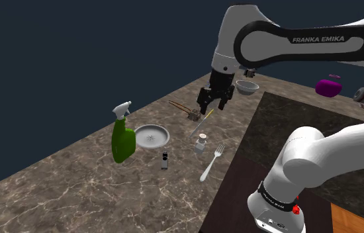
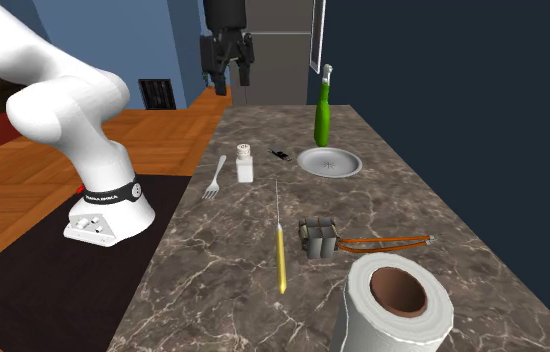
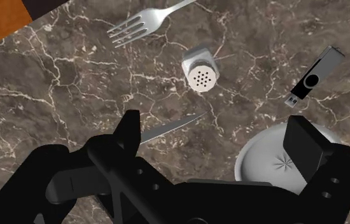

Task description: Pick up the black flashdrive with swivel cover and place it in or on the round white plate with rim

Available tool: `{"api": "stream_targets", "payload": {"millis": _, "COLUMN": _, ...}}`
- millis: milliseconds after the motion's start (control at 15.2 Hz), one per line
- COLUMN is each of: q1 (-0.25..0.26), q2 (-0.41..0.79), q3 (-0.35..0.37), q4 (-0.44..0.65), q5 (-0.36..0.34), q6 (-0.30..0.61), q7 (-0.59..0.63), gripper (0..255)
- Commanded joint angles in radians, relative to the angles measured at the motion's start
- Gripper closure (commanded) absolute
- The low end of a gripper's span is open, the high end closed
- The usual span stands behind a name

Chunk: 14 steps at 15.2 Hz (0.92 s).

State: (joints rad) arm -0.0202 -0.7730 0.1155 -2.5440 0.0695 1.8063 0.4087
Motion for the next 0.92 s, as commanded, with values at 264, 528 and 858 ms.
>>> {"api": "stream_targets", "payload": {"millis": 264, "q1": -0.005, "q2": 0.117, "q3": 0.131, "q4": -0.054, "q5": 0.075, "q6": 0.172, "q7": 0.230, "gripper": 0}}
{"api": "stream_targets", "payload": {"millis": 528, "q1": -0.017, "q2": 0.239, "q3": 0.224, "q4": -0.055, "q5": 0.107, "q6": 0.295, "q7": 0.387, "gripper": 0}}
{"api": "stream_targets", "payload": {"millis": 858, "q1": -0.054, "q2": 0.431, "q3": 0.338, "q4": -0.015, "q5": 0.098, "q6": 0.446, "q7": 0.599, "gripper": 0}}
